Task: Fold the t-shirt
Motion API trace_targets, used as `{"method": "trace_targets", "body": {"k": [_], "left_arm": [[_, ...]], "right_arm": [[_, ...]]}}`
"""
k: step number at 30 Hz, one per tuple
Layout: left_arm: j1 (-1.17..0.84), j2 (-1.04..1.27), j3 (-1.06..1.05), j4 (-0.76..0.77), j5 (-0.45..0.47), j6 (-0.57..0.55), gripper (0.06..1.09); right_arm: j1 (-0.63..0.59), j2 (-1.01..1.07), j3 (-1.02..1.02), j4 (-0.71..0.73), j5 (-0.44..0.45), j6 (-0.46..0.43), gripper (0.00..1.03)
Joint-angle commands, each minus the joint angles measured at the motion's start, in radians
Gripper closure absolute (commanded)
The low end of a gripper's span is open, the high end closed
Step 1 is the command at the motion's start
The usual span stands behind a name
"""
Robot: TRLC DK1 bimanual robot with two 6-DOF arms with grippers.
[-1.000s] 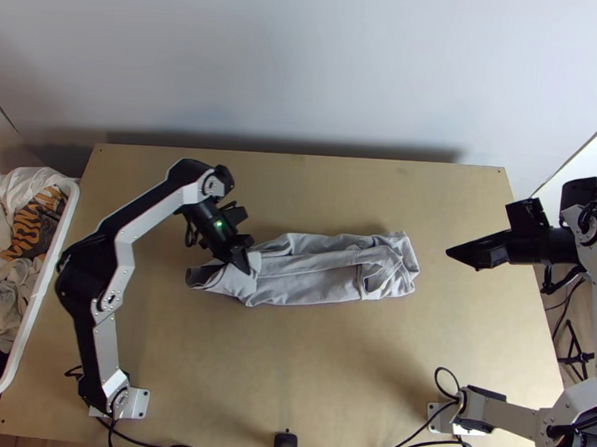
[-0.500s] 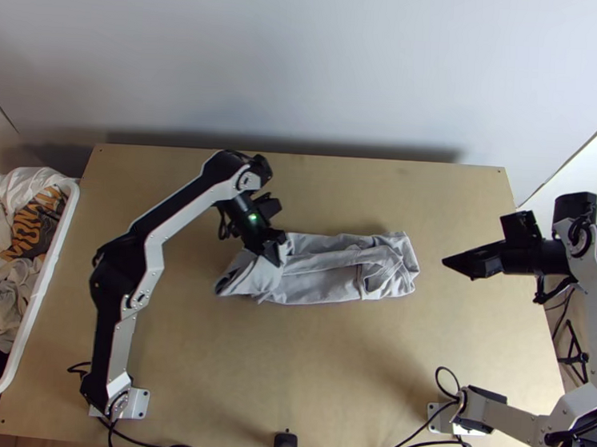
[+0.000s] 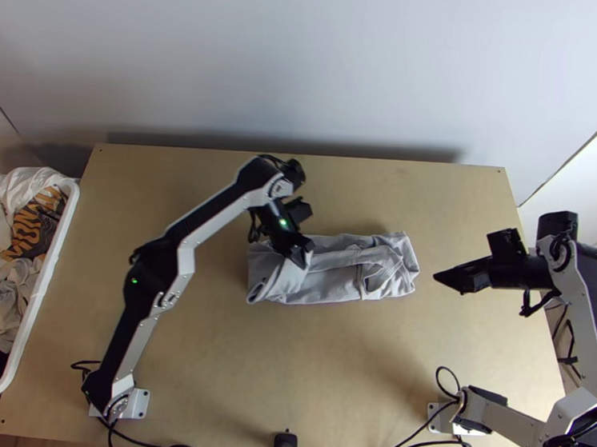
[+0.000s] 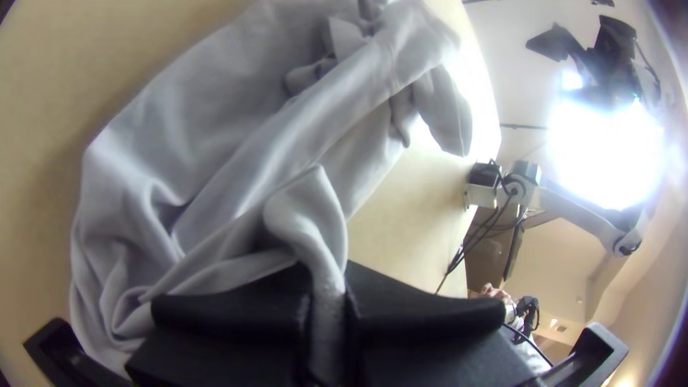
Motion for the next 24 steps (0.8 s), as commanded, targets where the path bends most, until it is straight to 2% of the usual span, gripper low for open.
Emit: {"method": "trace_targets", "body": {"k": [1,10,24], "left_arm": [[-0.072,0.083,0.086,0.030,-0.017,0.039,1.05],[-0.129,0.126,0.142,0.118,-0.050,0.039,1.05],[-0.184,0.131,0.146,0.373,-0.078,0.043,1.05]], "right_arm": [[0.001,-0.026,-0.093,0.040,-0.016,-0.002,0.04],[0.010,-0.070,-0.179,0.088,-0.033,0.011,0.04],[0.036,-0.082,-0.265,0.152,-0.033,0.034,0.04]]}}
